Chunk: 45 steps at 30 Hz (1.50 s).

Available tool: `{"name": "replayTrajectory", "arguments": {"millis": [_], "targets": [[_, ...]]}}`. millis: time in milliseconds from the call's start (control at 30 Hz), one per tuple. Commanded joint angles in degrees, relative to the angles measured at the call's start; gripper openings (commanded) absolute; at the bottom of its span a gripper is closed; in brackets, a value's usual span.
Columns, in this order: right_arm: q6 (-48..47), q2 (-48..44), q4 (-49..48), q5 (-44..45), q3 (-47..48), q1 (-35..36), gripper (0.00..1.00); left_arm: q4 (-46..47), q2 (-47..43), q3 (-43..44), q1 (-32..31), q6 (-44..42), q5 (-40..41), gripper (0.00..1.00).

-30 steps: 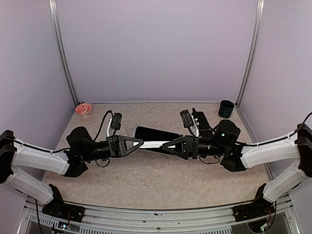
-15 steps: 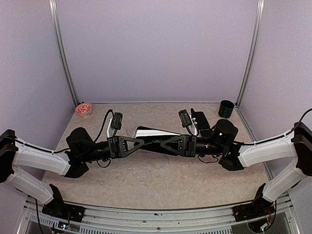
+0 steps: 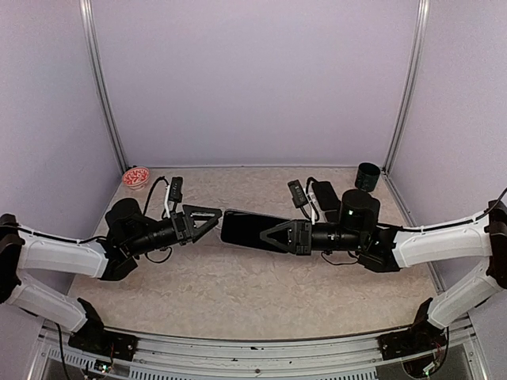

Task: Put the phone into the phone case
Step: Pass from the left arm to the right, then move the phone case to the center of the board.

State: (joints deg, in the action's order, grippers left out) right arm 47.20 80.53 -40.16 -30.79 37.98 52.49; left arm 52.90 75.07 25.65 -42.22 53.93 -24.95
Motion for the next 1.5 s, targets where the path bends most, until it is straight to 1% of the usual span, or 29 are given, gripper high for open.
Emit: {"name": "replayTrajectory", "arguments": {"millis": [0,100,200,267,400,467,567,633,767,1000,1167,1333,1467], "targets": [[-6.86,-1.88,14.71,10.22,6.50,0.33,0.00,-8.61,-4.25,0.10,6.30,-1.70,3.39,0.90],[-7.75,-1.27,17.86,13.11,7.42,0.33,0.00,-17.03,-4.26,4.17,11.30,-4.49,5.11,0.95],[-8.19,-0.02,21.67,16.42,8.90,0.33,0.00,-22.85,-0.81,9.62,15.39,-7.66,5.25,0.96],[-8.43,1.45,24.53,18.16,10.33,0.32,0.00,-26.53,2.32,13.76,17.08,-9.86,6.21,0.96],[-8.13,2.34,25.55,18.71,10.61,0.33,0.00,-31.58,12.08,21.93,19.87,-14.31,7.00,0.97],[-7.96,2.22,26.30,19.08,10.41,0.33,0.00,-33.11,16.36,25.84,20.67,-16.92,8.14,0.99],[-7.75,1.43,27.22,19.65,9.71,0.33,0.00,-34.73,23.96,31.70,21.47,-19.48,8.19,0.99],[-7.55,0.51,27.27,19.75,8.78,0.33,0.00,-35.56,28.83,34.54,21.85,-19.58,7.72,0.99],[-7.39,-1.99,27.90,20.21,6.71,0.33,0.00,-34.45,34.78,37.88,22.07,-18.88,7.01,0.99],[-6.71,-4.18,28.21,20.98,4.47,0.33,0.00,-35.58,43.10,45.41,21.99,-18.60,5.94,0.99],[-6.76,-5.07,28.46,21.23,3.50,0.33,0.00,-36.54,49.78,50.36,21.95,-18.23,1.67,0.99],[-6.86,-5.97,28.43,20.78,2.65,0.33,0.00,-37.47,53.20,52.78,22.22,-18.97,0.86,0.98],[-7.01,-6.22,29.15,20.85,2.84,0.33,0.00,-38.15,54.54,53.99,22.30,-19.31,-1.20,0.93]]}}
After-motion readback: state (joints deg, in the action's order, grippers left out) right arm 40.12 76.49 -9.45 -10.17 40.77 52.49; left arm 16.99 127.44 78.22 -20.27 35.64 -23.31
